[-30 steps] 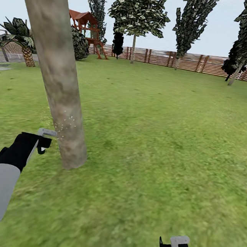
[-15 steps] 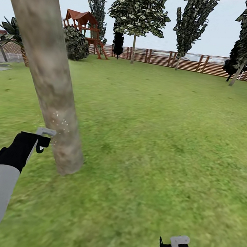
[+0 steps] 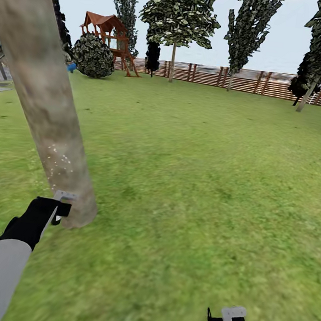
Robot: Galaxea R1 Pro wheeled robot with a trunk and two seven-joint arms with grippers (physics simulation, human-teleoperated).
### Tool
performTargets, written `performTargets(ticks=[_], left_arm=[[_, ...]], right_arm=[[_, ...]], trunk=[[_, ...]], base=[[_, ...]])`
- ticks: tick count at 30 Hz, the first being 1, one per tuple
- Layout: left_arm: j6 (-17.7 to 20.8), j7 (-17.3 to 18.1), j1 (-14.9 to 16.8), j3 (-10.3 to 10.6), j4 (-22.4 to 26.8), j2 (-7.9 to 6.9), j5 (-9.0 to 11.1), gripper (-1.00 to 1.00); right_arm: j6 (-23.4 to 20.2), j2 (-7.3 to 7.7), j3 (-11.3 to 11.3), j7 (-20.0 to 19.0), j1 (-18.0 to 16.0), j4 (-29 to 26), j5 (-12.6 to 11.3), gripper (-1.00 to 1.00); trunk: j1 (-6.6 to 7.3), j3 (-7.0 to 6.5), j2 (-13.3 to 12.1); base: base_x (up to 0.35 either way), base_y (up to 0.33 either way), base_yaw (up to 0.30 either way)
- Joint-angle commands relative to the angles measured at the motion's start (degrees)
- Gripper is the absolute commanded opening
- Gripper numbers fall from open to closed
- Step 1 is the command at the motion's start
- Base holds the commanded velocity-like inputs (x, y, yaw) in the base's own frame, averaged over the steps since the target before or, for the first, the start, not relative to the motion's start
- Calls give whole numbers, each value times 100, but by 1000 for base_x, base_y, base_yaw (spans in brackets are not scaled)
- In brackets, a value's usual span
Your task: In the garden, pick up the pesticide atomizer on the floor and spray pesticide onto both trees until each tree trunk is fully covered.
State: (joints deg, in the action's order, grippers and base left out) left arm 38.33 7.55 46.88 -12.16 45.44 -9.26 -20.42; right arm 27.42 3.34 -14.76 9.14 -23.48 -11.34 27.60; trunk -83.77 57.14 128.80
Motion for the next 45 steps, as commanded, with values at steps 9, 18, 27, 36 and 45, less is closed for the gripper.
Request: performTargets(ticks=[9,18,27,36,45], left_arm=[[-496,-371,-586,-1136,3,-462,3,-100],[-1302,-555,-864,-1290,-477,-67,-8,-100],[-1327,-548,-869,-1239,-577,79,12,-100],[-1491,-836,-883,-1252,-663,36,-28,-100],[-1496,-878,-909,-1185,-675,110,-41,-100]], right_arm=[[0,0,0,0,1,1,9,100],[0,0,0,0,1,1,9,100],[0,0,0,0,1,1,9,100],[0,0,-3,9,1,1,3,100],[0,0,0,9,-1,-1,0,100]], trunk=[[0,0,0],[0,0,0],[0,0,0],[0,0,0],[0,0,0]], base=[[280,-144,0],[159,-6,195],[1,0,215],[244,69,5],[118,41,95]])
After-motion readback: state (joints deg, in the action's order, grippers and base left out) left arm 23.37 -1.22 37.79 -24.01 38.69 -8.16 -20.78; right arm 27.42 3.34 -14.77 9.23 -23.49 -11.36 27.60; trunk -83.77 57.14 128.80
